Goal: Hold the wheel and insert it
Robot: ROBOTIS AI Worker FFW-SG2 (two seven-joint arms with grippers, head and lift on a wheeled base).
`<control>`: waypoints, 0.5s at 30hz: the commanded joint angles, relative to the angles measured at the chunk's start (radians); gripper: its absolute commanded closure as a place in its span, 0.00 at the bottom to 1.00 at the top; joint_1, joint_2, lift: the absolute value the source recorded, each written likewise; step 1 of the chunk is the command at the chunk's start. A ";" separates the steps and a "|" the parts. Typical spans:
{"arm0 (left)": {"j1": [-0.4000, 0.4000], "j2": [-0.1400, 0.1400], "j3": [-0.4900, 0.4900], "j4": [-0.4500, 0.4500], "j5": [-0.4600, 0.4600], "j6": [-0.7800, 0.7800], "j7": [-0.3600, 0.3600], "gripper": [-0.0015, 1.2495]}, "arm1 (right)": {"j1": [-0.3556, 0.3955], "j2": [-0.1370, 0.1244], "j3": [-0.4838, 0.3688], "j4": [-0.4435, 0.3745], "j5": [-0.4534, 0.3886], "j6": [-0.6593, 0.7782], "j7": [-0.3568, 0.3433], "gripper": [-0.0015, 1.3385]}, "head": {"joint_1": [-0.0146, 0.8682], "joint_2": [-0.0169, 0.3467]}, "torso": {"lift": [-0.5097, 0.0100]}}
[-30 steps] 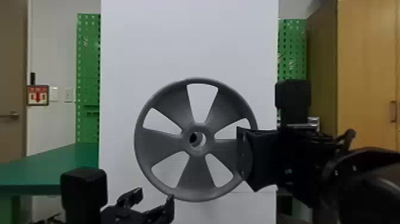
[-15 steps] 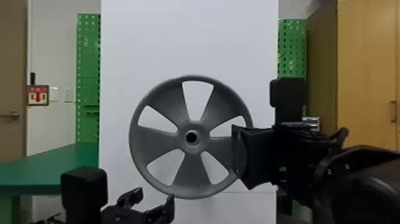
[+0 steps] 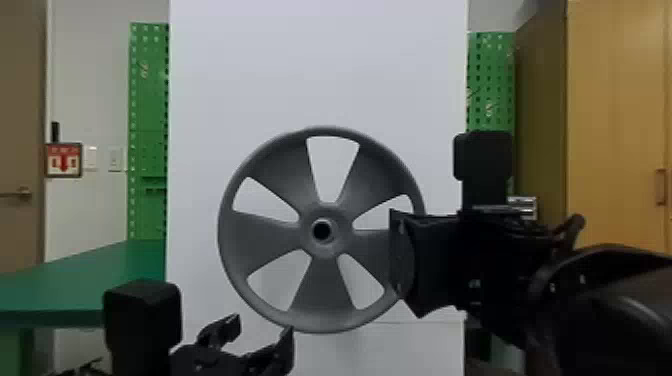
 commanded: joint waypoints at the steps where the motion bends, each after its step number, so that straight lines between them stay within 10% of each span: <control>1: 0.000 0.001 0.000 0.000 0.000 0.000 0.000 0.40 | -0.001 0.001 0.000 0.000 0.000 -0.001 0.000 0.82 | 0.02 0.13 | 0.04; 15: 0.000 0.001 0.000 0.000 0.000 0.000 0.000 0.40 | -0.003 0.001 0.003 0.003 0.000 -0.001 0.000 0.82 | 0.02 0.13 | 0.04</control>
